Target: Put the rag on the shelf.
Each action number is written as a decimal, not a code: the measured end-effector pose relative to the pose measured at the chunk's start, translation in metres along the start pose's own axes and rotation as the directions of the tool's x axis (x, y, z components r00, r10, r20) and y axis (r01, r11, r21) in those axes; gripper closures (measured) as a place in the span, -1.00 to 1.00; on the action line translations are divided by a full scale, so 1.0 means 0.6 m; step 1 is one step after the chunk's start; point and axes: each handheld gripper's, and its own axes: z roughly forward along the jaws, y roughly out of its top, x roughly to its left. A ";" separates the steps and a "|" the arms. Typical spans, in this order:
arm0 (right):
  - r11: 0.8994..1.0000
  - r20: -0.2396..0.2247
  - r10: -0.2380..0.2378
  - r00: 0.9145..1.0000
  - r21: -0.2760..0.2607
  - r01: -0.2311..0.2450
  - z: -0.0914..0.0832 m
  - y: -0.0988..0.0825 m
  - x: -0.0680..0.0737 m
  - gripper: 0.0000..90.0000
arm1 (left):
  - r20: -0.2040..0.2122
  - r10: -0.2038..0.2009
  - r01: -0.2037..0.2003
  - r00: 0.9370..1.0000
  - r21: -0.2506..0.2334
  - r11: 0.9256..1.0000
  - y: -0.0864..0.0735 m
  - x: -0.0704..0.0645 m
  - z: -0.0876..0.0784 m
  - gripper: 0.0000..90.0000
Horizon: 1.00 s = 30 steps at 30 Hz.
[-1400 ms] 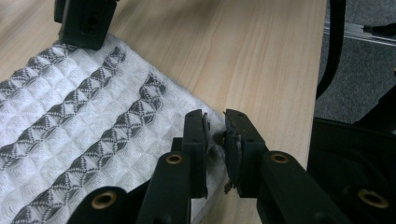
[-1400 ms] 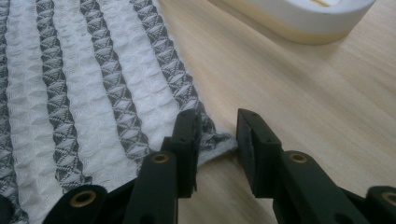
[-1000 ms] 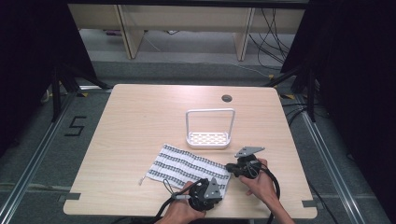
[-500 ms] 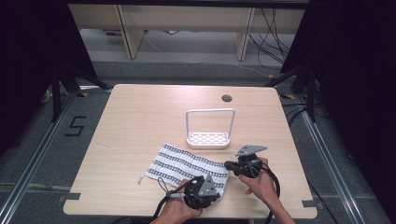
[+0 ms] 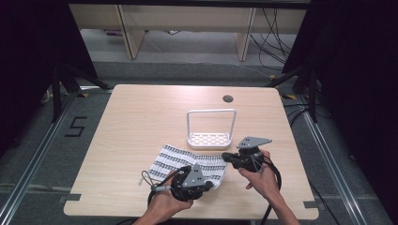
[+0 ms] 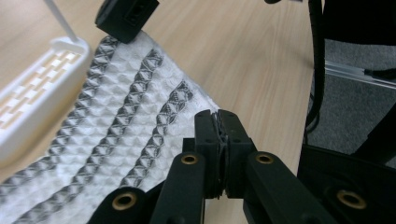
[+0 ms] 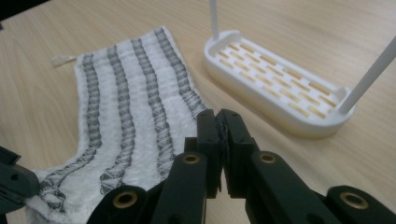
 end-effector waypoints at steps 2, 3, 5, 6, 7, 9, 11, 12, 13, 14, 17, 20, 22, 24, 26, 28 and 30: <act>1.000 -0.014 0.001 1.000 -0.021 -0.001 -0.007 0.011 0.002 0.95 | -0.017 -0.007 0.007 1.000 -0.013 1.000 0.007 0.004 -0.019 0.94; 1.000 -0.014 0.001 1.000 -0.021 -0.001 -0.007 0.011 0.002 0.95 | -0.020 0.000 -0.001 1.000 -0.024 1.000 0.011 0.007 -0.028 0.94; 0.999 -0.025 0.010 1.000 -0.043 -0.011 -0.017 0.022 0.006 0.95 | -0.037 -0.002 0.001 0.999 -0.042 0.999 0.019 0.012 -0.049 0.94; 0.998 -0.036 0.001 0.999 -0.070 -0.003 -0.027 0.035 0.008 0.95 | -0.045 0.004 -0.006 0.999 -0.045 0.999 0.023 0.016 -0.059 0.94; 0.996 -0.023 -0.021 1.000 -0.084 0.019 -0.032 0.043 0.008 0.96 | -0.058 0.011 -0.014 0.998 -0.059 0.998 0.032 0.021 -0.079 0.94; 0.995 -0.028 -0.023 0.999 -0.094 0.021 -0.037 0.050 0.010 0.96 | -0.063 0.012 -0.016 0.998 -0.064 0.998 0.037 0.023 -0.088 0.94; 0.994 -0.020 -0.033 0.999 -0.103 0.031 -0.046 0.064 0.015 0.96 | -0.075 0.016 -0.021 0.997 -0.077 0.997 0.047 0.029 -0.104 0.94; 0.993 -0.019 -0.041 0.999 -0.114 0.038 -0.051 0.077 0.019 0.96 | -0.083 0.016 -0.023 0.996 -0.081 0.996 0.051 0.032 -0.111 0.94; 0.993 -0.019 -0.041 0.999 -0.114 0.038 -0.051 0.077 0.019 0.96 | -0.087 0.018 -0.025 0.996 -0.077 0.997 0.056 0.035 -0.119 0.94; 0.993 -0.026 -0.041 0.999 -0.113 0.038 -0.057 0.090 0.025 0.96 | -0.094 0.018 -0.026 0.995 -0.084 0.996 0.061 0.039 -0.125 0.94; 0.991 -0.017 -0.067 0.998 -0.119 0.065 -0.066 0.110 0.030 0.96 | -0.116 0.010 -0.022 0.993 -0.106 0.994 0.080 0.054 -0.150 0.95; 0.990 -0.013 -0.067 0.998 -0.122 0.064 -0.079 0.131 0.035 0.96 | -0.124 0.008 -0.022 0.992 -0.116 0.993 0.090 0.061 -0.161 0.95; 0.988 -0.013 -0.078 0.997 -0.132 0.076 -0.083 0.139 0.036 0.96 | -0.134 0.003 -0.021 0.991 -0.132 0.991 0.101 0.066 -0.172 0.95; 0.986 -0.009 -0.085 0.996 -0.146 0.083 -0.103 0.164 0.041 0.96 | -0.126 0.012 -0.032 0.992 -0.158 0.987 0.119 0.070 -0.189 0.95; 0.983 -0.001 -0.096 0.995 -0.154 0.095 -0.116 0.180 0.045 0.96 | -0.131 0.014 -0.036 0.991 -0.164 0.986 0.131 0.074 -0.199 0.95; 0.983 0.015 -0.096 0.995 -0.158 0.097 -0.132 0.194 0.052 0.96 | -0.135 0.012 -0.035 0.991 -0.171 0.985 0.138 0.077 -0.203 0.95; 0.972 0.047 -0.139 0.989 -0.182 0.145 -0.147 0.208 0.055 0.96 | -0.154 0.000 -0.031 0.988 -0.199 0.980 0.156 0.087 -0.214 0.95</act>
